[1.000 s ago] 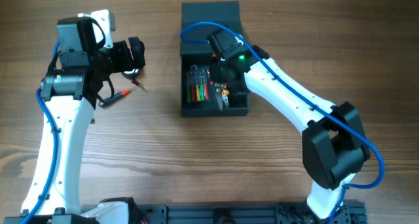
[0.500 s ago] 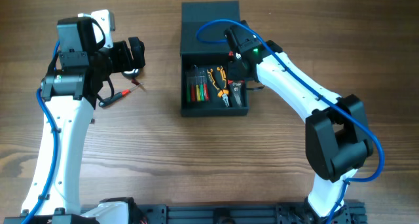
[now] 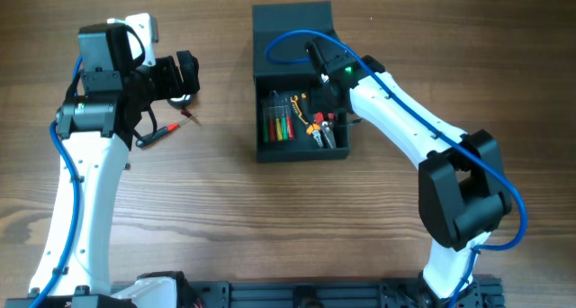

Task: Pack container
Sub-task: 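Release the shears and lift the right arm away to the side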

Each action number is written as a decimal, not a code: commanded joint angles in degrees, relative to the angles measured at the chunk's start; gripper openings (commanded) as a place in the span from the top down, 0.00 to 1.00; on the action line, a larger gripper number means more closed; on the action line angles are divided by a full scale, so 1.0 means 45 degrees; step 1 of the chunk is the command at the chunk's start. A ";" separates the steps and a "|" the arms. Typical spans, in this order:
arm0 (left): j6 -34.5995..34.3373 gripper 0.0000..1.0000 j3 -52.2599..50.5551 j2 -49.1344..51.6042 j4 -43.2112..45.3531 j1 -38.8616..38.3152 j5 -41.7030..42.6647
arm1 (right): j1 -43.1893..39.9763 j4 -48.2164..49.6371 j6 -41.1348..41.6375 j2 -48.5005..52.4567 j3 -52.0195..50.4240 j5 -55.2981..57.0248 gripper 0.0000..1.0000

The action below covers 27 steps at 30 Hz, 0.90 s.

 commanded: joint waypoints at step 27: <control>-0.0850 0.00 0.0199 0.1433 0.0573 0.0437 -0.0325 | -0.8495 -0.2579 -0.0821 -0.2011 0.1428 -0.1836 0.00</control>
